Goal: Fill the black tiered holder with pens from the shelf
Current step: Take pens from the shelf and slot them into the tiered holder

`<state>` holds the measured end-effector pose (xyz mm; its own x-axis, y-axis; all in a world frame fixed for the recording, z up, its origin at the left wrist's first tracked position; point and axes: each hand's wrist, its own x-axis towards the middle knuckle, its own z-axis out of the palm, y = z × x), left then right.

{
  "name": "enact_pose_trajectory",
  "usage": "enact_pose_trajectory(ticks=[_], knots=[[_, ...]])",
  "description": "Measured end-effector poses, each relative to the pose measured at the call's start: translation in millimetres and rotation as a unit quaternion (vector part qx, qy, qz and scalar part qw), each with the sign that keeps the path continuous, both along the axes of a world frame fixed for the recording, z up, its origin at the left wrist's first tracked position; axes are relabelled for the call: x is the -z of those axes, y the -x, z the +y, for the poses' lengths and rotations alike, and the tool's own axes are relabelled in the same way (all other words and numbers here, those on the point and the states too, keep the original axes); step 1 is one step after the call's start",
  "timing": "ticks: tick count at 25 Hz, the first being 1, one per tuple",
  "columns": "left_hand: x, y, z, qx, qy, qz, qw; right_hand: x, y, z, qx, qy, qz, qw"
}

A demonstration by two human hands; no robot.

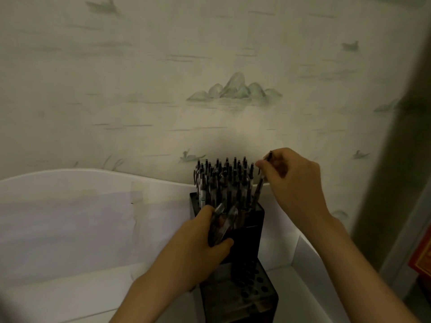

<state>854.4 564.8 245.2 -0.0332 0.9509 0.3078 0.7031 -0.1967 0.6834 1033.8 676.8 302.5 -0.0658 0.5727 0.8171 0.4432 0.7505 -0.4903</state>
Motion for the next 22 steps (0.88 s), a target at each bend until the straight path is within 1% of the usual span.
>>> enact_pose_trajectory(ticks=[2,4,7,10,13,15,16,17,19,20,21,22], knots=[[-0.2,0.7,-0.6,0.008,-0.005,-0.014,1.0,5.0,3.5,4.7,-0.001,0.027,-0.02,0.999],[-1.3,1.1,-1.2,0.016,-0.009,-0.027,0.999,12.2,4.8,8.1,-0.007,0.079,-0.036,0.996],[-1.7,3.4,-1.5,0.019,-0.014,-0.035,0.999,17.9,0.9,9.3,-0.038,0.144,-0.006,0.989],[-2.0,5.5,-2.0,0.019,-0.021,-0.033,0.999,15.9,-2.8,8.5,-0.076,0.173,-0.014,0.982],[-2.7,5.3,-2.4,0.022,-0.026,-0.042,0.999,15.4,-3.0,8.1,-0.087,0.195,-0.023,0.977],[-2.6,5.9,-3.8,0.024,-0.025,-0.045,0.998,18.1,-3.6,4.8,-0.067,0.196,-0.035,0.978],[-2.3,6.9,-4.6,0.025,-0.024,-0.045,0.998,20.2,-5.1,1.1,-0.04,0.181,-0.041,0.982],[-2.0,7.9,-5.5,0.026,-0.024,-0.044,0.998,22.2,-7.3,-4.9,-0.009,0.155,-0.037,0.987],[-0.3,10.1,-7.8,0.03,-0.025,-0.042,0.998,27.2,-10.3,-23.7,0.021,0.092,0.006,0.996],[0.9,10.8,-8.4,0.029,-0.025,-0.041,0.998,31.4,-10.3,-34.7,0.009,0.078,0.027,0.997],[2.9,11.9,-9.3,0.026,-0.023,-0.041,0.999,36.7,-7.5,-46.6,-0.019,0.088,0.036,0.995],[4.8,12.7,-10.0,0.025,-0.021,-0.043,0.999,42.4,-2.0,-58.9,-0.059,0.124,0.034,0.99]])
